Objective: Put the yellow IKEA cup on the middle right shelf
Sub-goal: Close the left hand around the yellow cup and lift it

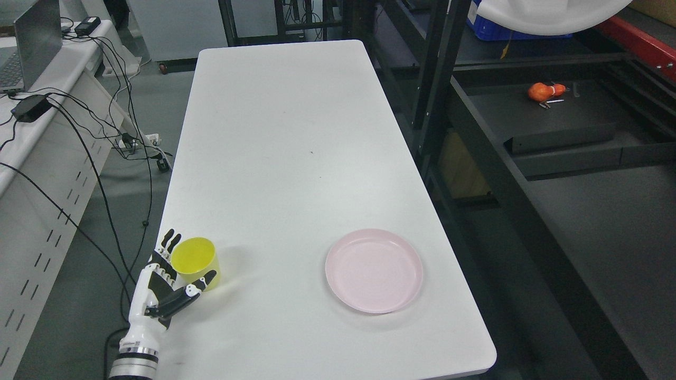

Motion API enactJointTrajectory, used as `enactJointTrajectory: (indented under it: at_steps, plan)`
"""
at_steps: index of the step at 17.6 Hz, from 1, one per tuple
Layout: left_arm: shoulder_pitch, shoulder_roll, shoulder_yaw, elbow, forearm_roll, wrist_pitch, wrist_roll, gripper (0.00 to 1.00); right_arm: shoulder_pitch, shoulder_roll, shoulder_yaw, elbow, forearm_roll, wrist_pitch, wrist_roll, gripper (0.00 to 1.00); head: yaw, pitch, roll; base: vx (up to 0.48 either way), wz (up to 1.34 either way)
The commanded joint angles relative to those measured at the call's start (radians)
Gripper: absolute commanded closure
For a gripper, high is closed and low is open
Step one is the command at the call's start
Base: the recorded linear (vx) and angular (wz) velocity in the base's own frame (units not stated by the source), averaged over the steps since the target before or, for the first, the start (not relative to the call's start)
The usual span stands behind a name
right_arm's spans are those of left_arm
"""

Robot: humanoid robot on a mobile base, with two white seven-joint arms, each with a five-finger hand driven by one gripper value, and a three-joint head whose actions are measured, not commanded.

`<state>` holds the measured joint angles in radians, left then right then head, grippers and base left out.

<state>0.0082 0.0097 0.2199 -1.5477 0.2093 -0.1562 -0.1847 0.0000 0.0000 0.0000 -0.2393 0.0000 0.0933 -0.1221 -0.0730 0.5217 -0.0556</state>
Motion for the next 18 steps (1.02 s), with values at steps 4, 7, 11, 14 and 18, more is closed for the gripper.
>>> enactJointTrajectory:
  at_steps: [4,7,11,14,18]
  plan:
    - [-0.077,0.016,-0.062,0.052,-0.079,0.053,0.001,0.01,0.014,-0.017,0.017,0.0,-0.025,0.0,0.006,0.01,0.0,0.0,0.0,-0.002,0.06]
    - [-0.08,0.016,-0.086,0.066,-0.08,0.06,0.001,0.01,0.014,-0.017,0.017,0.0,-0.025,0.0,0.006,0.01,0.0,0.0,0.0,0.004,0.06]
    - [-0.093,0.016,-0.099,0.093,-0.079,0.06,-0.001,0.15,0.014,-0.017,0.017,0.0,-0.025,0.0,0.006,0.01,0.0,0.0,0.0,0.006,0.02]
    - [-0.089,0.008,-0.09,0.095,-0.076,0.049,-0.001,0.36,0.014,-0.017,0.017,0.0,-0.025,0.0,0.006,0.01,0.0,0.0,0.0,0.002,0.01]
    - [-0.068,0.008,-0.073,0.095,-0.024,-0.08,0.007,0.81,0.014,-0.017,0.017,0.0,-0.025,0.0,0.006,0.01,0.0,0.0,0.0,0.0,0.0]
